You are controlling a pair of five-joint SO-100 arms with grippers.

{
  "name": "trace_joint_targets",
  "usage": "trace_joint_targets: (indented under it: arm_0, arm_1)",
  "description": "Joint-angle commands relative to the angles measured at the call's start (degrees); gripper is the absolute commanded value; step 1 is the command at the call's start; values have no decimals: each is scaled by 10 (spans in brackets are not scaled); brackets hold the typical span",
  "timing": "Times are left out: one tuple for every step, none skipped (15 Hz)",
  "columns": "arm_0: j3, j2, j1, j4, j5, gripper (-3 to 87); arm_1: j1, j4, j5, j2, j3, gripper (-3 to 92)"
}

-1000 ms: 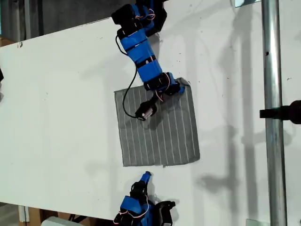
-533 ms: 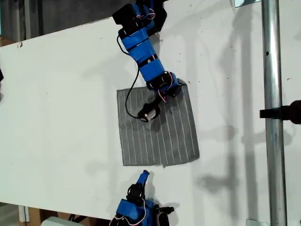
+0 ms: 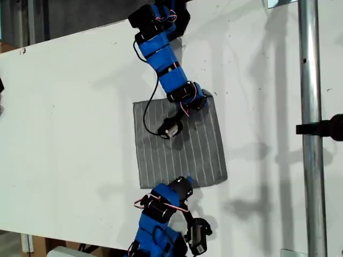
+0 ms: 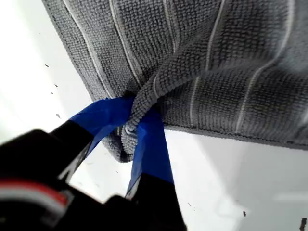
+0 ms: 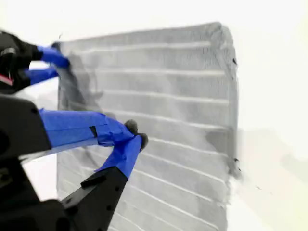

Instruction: Grasp corners of a towel and fold twice.

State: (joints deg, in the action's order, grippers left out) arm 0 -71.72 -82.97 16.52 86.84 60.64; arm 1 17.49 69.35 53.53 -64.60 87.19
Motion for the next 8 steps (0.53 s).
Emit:
trace_joint_targets:
  arm_0:
    - [112,46,18,28,-4,40]
    - [115,33,18,43,2,263]
    - [110,13,23,44,-30,401]
    - [109,10,25,51,-56,394]
    - [83,12,26,50,-51,382]
    - [36,19,26,22,-36,366]
    - [-4,35,29,-12,-21,362]
    - [-42,49,32,-51,-5,348]
  arm_1:
    - [-8,-4,-2,-18,-9,-2]
    - [-6,-5,-1,-18,-10,-2]
    - [-5,-5,2,-18,-11,-2]
    - [-4,-6,2,-18,-11,-2]
    - [-4,-5,2,-18,-15,-2]
    - [-4,-4,2,-21,-16,-2]
    - [-3,-4,3,-22,-16,-2]
    - [-1,-4,4,-22,-16,-2]
